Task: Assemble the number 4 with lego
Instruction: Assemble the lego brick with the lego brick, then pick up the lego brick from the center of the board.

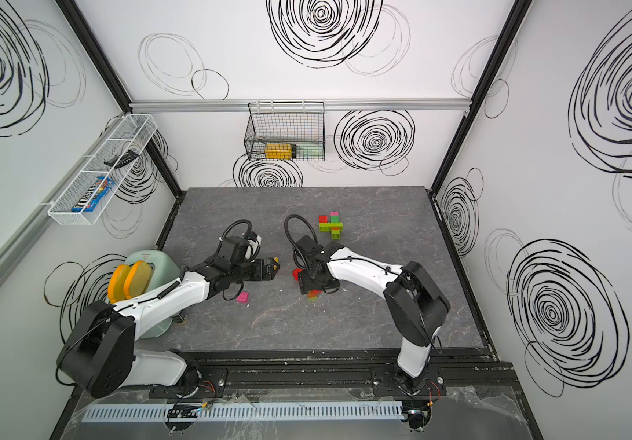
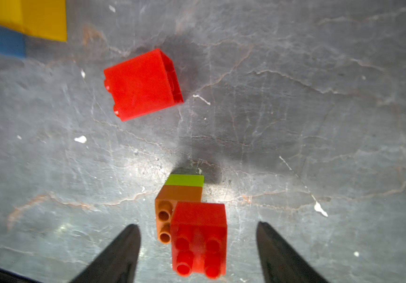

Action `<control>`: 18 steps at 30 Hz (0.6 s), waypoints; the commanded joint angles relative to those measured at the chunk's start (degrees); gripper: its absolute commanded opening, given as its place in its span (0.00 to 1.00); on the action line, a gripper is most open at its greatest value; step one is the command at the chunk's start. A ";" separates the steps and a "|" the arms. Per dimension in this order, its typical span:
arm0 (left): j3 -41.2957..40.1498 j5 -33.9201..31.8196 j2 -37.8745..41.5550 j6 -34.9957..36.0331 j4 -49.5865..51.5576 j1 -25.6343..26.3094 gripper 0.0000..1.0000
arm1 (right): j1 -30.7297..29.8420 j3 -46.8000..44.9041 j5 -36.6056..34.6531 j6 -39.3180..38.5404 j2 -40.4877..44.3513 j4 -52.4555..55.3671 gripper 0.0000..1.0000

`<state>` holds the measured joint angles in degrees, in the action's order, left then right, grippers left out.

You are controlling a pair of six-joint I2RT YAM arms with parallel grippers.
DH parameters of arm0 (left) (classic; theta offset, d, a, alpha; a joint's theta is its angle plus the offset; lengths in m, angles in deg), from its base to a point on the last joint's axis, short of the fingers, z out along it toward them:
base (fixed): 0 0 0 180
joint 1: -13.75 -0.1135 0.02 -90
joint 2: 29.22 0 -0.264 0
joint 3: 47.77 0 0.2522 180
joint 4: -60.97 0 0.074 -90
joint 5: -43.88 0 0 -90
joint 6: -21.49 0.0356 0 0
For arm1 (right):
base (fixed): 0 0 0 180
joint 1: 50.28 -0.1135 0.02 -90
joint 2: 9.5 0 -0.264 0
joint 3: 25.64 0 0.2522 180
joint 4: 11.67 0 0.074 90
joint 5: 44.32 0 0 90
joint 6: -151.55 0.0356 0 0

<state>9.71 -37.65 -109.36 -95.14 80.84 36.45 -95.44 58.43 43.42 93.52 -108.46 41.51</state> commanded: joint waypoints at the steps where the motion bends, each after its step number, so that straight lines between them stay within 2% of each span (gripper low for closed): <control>1: 1.32 1.00 -1.87 -1.54 -4.10 -3.70 0.96 | 1.79 -1.35 -0.17 -0.79 6.96 -3.47 0.97; 6: 4.94 6.23 -8.55 -1.71 -8.98 -7.18 0.96 | 5.20 -5.92 -0.22 -1.72 14.04 -9.22 0.97; 9: 8.14 13.51 -14.64 -3.71 -10.58 -9.73 0.96 | 6.98 -8.50 1.26 -2.41 16.86 -12.37 0.97; 13: 10.24 12.90 -18.39 -2.93 -10.52 -10.39 0.96 | 7.66 -10.64 1.53 -2.52 18.84 -13.75 0.98; 18: 7.56 13.21 -19.76 -3.62 -10.77 -9.70 0.96 | 8.24 -12.52 1.55 -2.94 19.86 -14.46 0.98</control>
<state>18.13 -26.09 -128.77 -97.81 72.12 26.29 -87.51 46.71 44.66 91.26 -90.05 29.11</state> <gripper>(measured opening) 0.958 0.976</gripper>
